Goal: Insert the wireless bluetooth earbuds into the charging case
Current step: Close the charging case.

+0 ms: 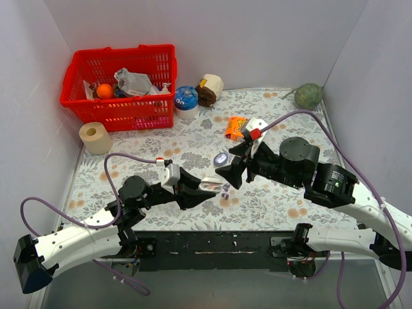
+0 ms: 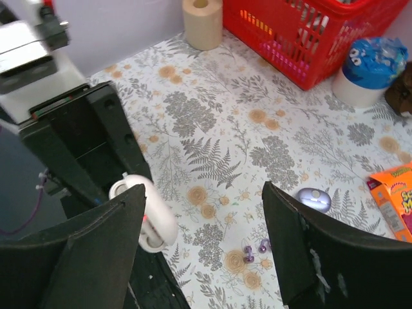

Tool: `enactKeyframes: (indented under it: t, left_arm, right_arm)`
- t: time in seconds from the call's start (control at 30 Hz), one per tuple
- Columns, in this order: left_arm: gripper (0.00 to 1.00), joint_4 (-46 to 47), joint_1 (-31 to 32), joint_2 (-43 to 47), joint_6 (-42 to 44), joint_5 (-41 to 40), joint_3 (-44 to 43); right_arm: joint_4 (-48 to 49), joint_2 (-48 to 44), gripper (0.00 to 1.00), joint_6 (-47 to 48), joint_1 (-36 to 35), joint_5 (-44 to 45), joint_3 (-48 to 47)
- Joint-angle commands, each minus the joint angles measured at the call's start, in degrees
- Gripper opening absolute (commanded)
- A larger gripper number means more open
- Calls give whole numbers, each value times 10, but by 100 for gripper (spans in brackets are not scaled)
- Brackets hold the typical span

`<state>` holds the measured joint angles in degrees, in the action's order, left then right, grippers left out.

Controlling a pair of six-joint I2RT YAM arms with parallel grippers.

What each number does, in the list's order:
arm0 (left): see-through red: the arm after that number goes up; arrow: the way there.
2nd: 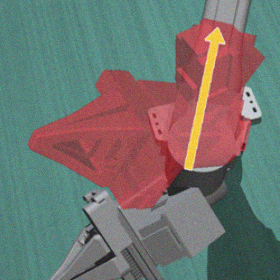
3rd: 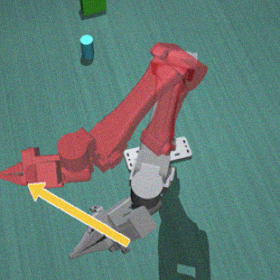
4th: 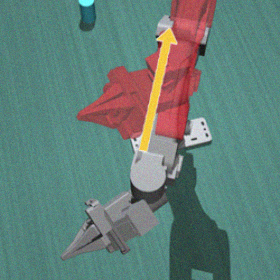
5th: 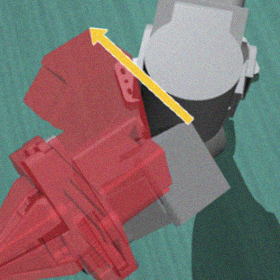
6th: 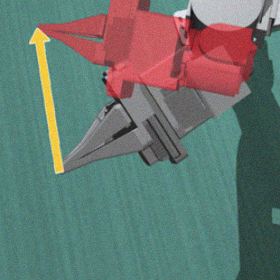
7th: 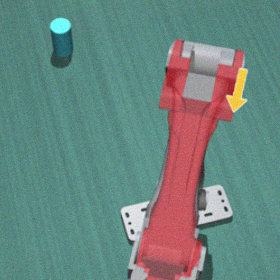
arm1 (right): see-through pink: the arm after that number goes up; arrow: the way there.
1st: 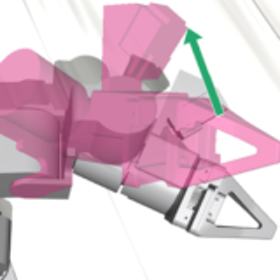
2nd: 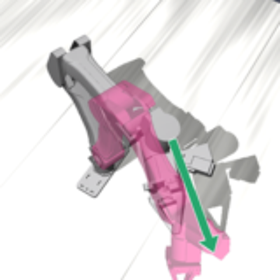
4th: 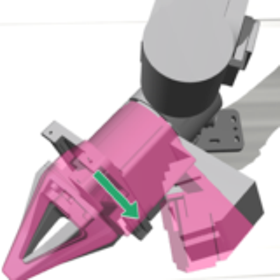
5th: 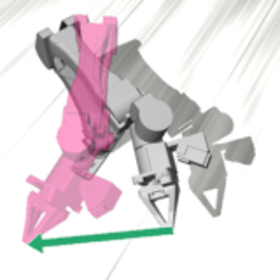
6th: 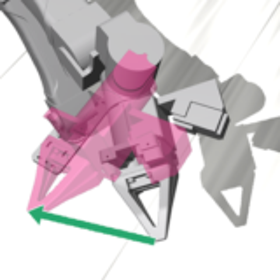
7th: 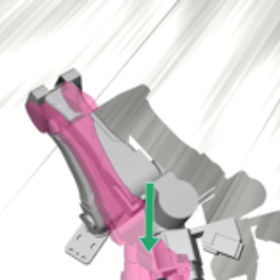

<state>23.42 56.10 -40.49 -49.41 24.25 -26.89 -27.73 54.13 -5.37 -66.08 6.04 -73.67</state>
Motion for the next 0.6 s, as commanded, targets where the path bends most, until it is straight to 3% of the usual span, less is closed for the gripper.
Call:
enactKeyframes:
  t: [0.0, 0.1, 0.27, 0.33, 0.57]
  left_arm:
    - [0, 34, 2, 10, -5, 33, 4]
    - [0, 36, 2, 10, -6, 51, 4]
    - [0, 35, 2, 9, -7, 56, 0]
    - [0, 31, 2, 7, -4, 52, -3]
    - [0, 27, 2, 0, 0, 30, -11]
  right_arm:
    - [1, 27, 76, -34, 19, 83, -21]
    - [-1, 38, 65, -43, 34, 77, -22]
    - [-4, 55, 32, -32, 45, 28, -28]
    - [1, 55, 28, -28, 44, -9, -24]
    - [0, 59, 30, -14, 45, -115, -21]
